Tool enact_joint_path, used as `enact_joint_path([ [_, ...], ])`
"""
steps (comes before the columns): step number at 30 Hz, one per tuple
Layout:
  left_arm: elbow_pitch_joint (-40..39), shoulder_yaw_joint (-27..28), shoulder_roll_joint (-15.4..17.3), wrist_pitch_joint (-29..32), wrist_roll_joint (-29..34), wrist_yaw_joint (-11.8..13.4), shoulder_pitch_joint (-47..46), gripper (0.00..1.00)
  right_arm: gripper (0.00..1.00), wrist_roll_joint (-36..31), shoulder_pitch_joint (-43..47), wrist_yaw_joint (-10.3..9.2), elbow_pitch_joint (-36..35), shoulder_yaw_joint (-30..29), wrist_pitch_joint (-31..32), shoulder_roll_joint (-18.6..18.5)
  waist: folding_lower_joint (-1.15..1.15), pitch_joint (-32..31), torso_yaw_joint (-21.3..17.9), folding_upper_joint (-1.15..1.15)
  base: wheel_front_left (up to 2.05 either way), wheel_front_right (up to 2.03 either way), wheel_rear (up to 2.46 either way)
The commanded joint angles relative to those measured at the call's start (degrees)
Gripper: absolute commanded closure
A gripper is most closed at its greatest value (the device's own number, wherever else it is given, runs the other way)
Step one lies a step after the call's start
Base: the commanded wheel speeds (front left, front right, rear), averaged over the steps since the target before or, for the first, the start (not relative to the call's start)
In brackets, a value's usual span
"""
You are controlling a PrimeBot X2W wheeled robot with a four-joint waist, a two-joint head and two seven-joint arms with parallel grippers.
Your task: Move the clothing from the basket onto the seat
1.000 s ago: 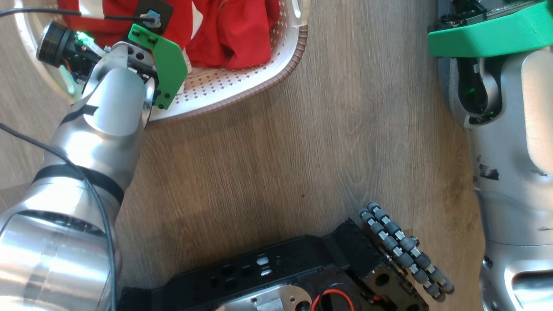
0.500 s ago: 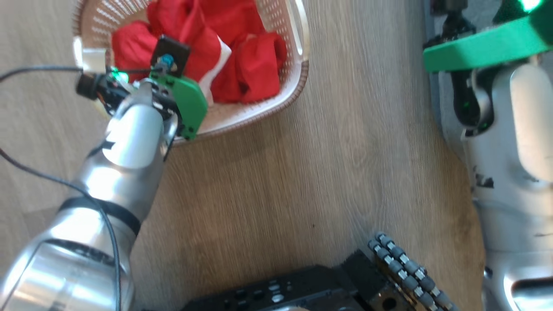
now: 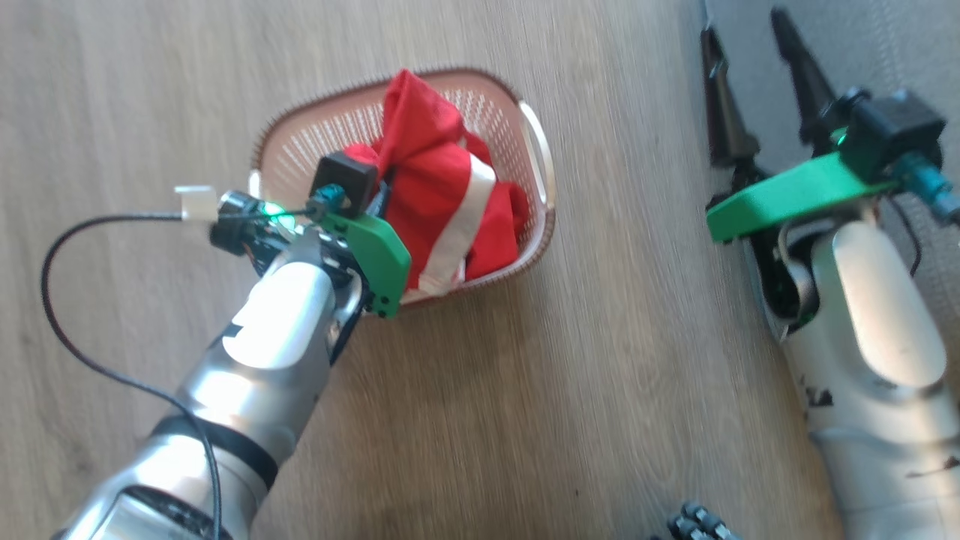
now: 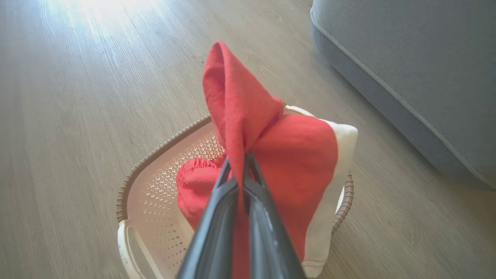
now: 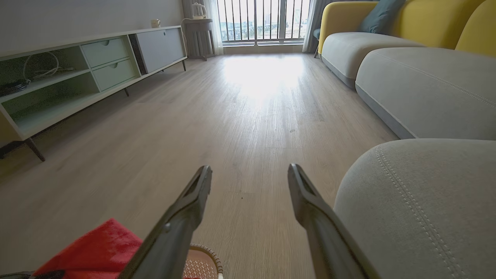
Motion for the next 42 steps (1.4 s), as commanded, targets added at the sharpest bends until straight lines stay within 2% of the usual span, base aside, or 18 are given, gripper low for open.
enact_joint_path([
  [1, -2.49, 0.62, 0.81, -0.77, -0.77, 0.65, 0.66, 1.00, 0.00, 0.21, 1.79, -0.01, -1.11, 1.07, -0.36, 0.02, 0.00, -5.40, 2.16, -0.01, 0.00, 0.00, 0.00],
  [10, -9.87, 0.47, 0.81, -0.78, -4.21, 1.71, 5.46, 1.00, 0.00, 0.24, 7.05, -0.01, 1.65, 2.19, -0.36, -0.47, 0.00, -15.60, 4.46, -0.01, 0.00, 0.00, 0.00],
  [22, -20.49, 3.41, 0.81, -0.78, -3.66, 1.37, 7.61, 1.00, 0.00, 0.43, 13.51, -0.01, 4.18, 1.90, -0.36, -0.63, 0.00, -24.93, 6.84, -0.01, 0.00, 0.00, 0.00],
  [36, -35.02, 4.74, 0.81, -0.78, -1.19, 1.42, 6.47, 1.00, 0.00, 0.47, 17.73, -0.01, 5.42, 1.08, -0.36, -0.17, 0.00, -28.37, 7.25, -0.01, 0.00, 0.00, 0.00],
  [42, -37.95, 4.81, 0.81, -0.79, -0.43, 1.69, 6.53, 1.00, 0.00, 0.53, 17.89, -0.01, 5.45, 0.87, -0.36, 0.16, 0.00, -28.40, 6.92, -0.01, 0.00, 0.00, 0.00],
])
